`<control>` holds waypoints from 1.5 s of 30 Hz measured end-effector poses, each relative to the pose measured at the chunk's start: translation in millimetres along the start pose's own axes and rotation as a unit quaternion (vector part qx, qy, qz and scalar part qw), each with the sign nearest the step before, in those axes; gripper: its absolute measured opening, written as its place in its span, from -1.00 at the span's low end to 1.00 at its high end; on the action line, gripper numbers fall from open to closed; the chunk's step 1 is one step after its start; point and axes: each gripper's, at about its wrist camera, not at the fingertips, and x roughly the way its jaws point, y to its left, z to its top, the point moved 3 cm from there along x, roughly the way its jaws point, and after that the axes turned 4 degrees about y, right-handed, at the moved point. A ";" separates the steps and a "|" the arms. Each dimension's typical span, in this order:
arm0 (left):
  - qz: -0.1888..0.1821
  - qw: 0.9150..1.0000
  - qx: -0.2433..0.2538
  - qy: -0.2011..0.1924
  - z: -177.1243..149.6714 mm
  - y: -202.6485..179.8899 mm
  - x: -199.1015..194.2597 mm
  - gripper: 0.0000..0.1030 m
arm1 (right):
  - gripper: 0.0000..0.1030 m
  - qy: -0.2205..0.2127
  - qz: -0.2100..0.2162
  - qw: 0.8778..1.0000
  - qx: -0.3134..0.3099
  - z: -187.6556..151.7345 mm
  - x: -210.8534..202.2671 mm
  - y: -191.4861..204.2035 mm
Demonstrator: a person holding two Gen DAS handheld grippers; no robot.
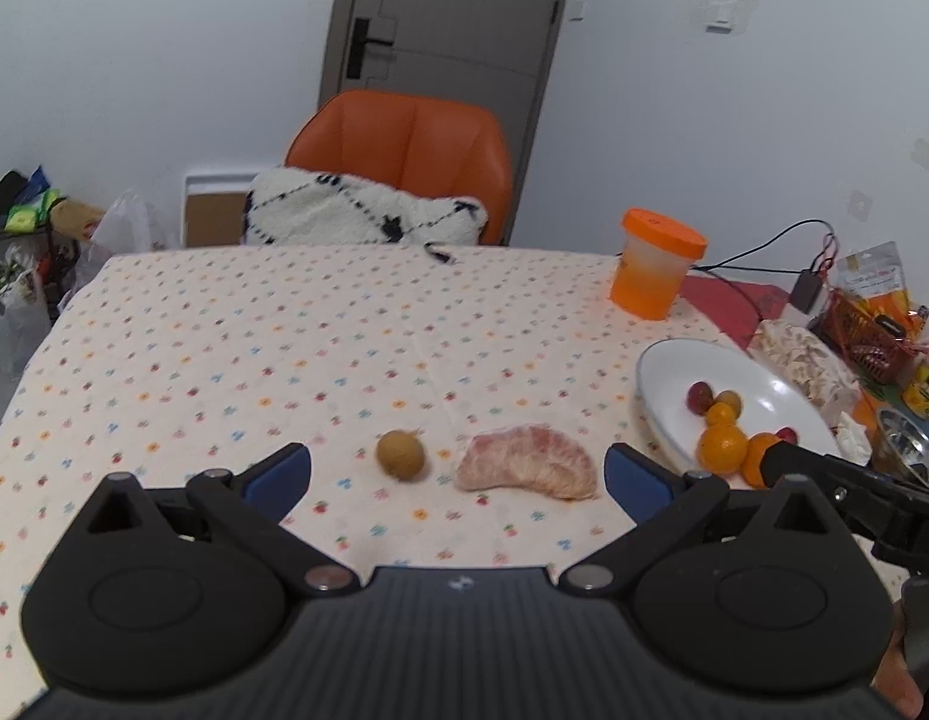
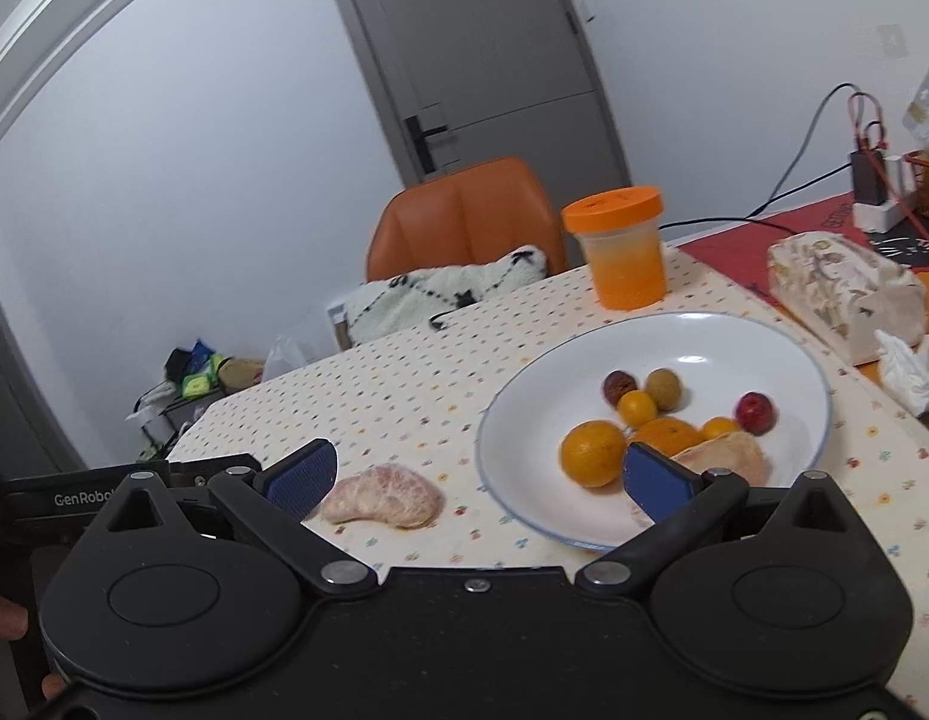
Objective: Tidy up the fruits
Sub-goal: 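Move both open tools toward the brown fruit and pomelo segment, then grasp the brown fruit with the left tool while the right tool grasps the pomelo segment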
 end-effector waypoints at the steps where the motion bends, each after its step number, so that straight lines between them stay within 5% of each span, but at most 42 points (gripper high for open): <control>1: 0.002 1.000 -0.001 0.004 -0.2 2.6 1.0 1.00 | 1.00 0.001 0.002 1.000 -0.002 -0.6 1.4 2.2; 12: 0.022 1.000 -0.002 0.005 -3.1 19.4 12.1 0.94 | 0.89 0.027 0.025 0.999 -0.021 -7.7 17.5 21.1; 23: 0.025 1.000 -0.008 0.012 -3.9 30.7 27.0 0.51 | 0.50 0.066 0.056 0.996 -0.028 -13.9 42.8 37.7; 26: 0.023 0.999 -0.018 0.018 -2.6 33.9 33.8 0.29 | 0.35 0.084 0.058 0.994 -0.025 -17.3 53.5 41.4; 33: 0.021 0.999 -0.024 0.029 -2.8 34.4 46.6 0.23 | -0.24 0.125 0.052 0.991 -0.013 -23.4 79.4 44.9; 45: 0.022 0.998 -0.031 0.040 1.2 33.6 68.0 0.07 | -0.23 0.138 0.029 0.990 -0.017 -20.3 99.8 45.4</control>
